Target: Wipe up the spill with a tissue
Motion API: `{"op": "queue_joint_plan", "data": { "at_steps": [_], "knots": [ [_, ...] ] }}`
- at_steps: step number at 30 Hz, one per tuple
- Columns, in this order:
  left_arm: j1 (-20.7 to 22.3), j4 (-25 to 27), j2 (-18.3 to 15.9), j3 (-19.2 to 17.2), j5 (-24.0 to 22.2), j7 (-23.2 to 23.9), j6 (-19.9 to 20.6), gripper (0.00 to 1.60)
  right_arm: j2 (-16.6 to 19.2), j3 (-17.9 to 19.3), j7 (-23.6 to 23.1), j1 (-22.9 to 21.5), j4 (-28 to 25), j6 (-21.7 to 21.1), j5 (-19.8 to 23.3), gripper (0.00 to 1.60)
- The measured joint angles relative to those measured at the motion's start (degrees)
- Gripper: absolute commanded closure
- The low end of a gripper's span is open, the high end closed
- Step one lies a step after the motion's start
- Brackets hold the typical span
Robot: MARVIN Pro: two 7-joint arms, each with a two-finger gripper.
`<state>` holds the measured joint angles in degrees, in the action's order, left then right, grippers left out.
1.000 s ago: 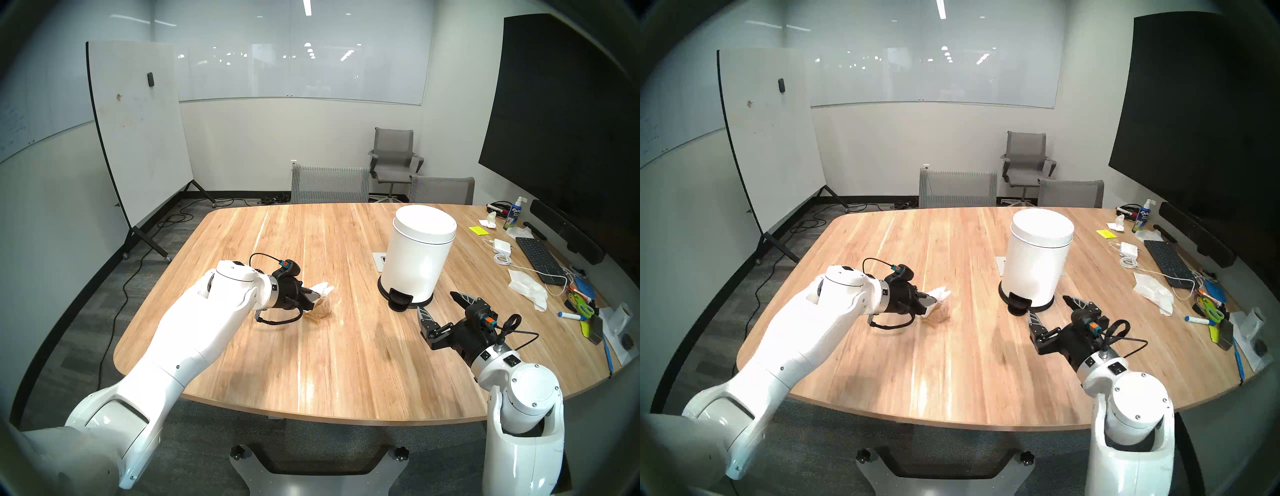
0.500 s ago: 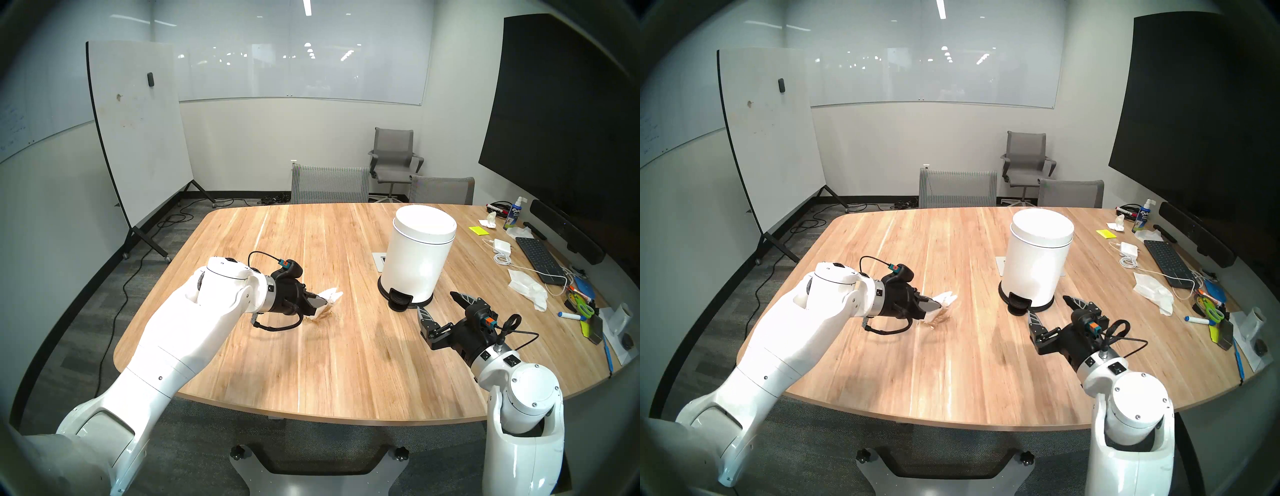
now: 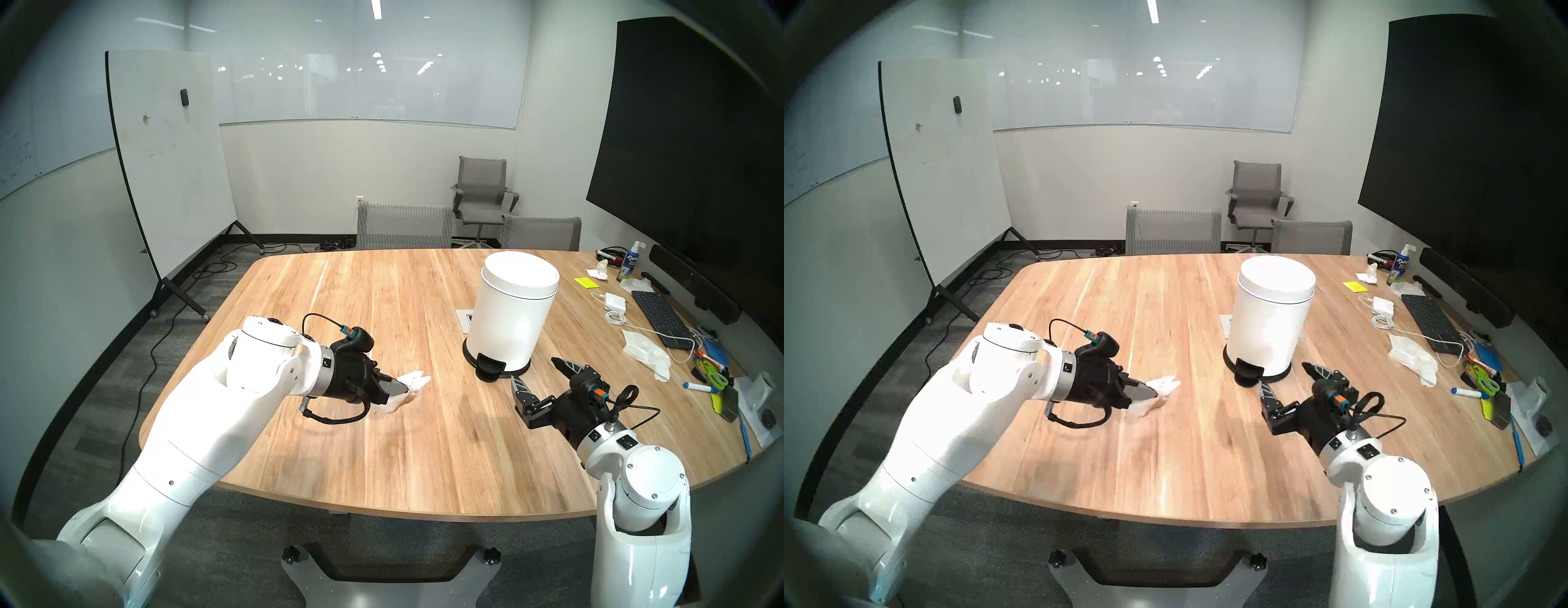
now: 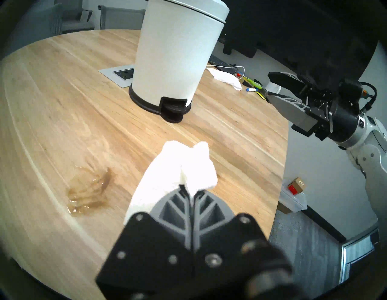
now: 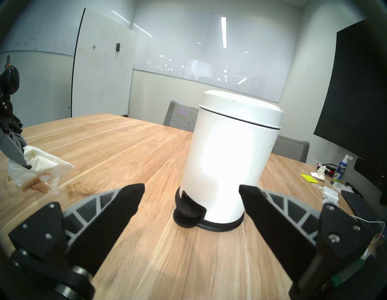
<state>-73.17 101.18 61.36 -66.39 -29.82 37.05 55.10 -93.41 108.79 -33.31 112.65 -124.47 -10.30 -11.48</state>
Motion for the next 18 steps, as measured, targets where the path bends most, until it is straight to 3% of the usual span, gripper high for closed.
{"op": "queue_joint_plan", "data": {
  "at_steps": [11,12,13,14,15,16,17,18],
  "knots": [
    [-0.1,-2.1,0.4,4.6,-2.9,-7.9,0.0,1.60,0.0,0.0,0.0,0.0,0.0,0.0,0.0,0.00],
    [0.0,-2.6,0.5,4.9,-3.0,-8.4,0.0,1.51,0.0,0.0,0.0,0.0,0.0,0.0,0.0,0.00],
    [0.3,-3.3,0.7,5.2,-3.2,-9.0,0.0,1.07,0.0,0.0,0.0,0.0,0.0,0.0,0.0,0.00],
    [0.5,-3.9,0.8,5.5,-3.5,-9.6,0.0,0.92,0.0,0.0,0.0,0.0,0.0,0.0,0.0,0.00],
    [0.6,-4.3,0.9,5.6,-3.6,-9.9,0.0,0.65,0.0,0.0,0.0,0.0,0.0,0.0,0.0,0.00],
    [0.9,-4.9,1.1,5.9,-3.9,-10.4,0.0,0.26,0.0,0.0,0.0,0.0,0.0,0.0,0.0,0.00],
    [1.0,-5.0,1.1,6.0,-4.0,-10.6,0.0,0.00,0.0,0.0,0.0,0.0,0.0,0.0,0.0,0.00],
    [1.2,-5.3,1.2,6.2,-4.2,-10.9,0.0,0.00,0.0,0.0,0.0,0.0,0.0,0.0,0.0,0.00]
  ]
}}
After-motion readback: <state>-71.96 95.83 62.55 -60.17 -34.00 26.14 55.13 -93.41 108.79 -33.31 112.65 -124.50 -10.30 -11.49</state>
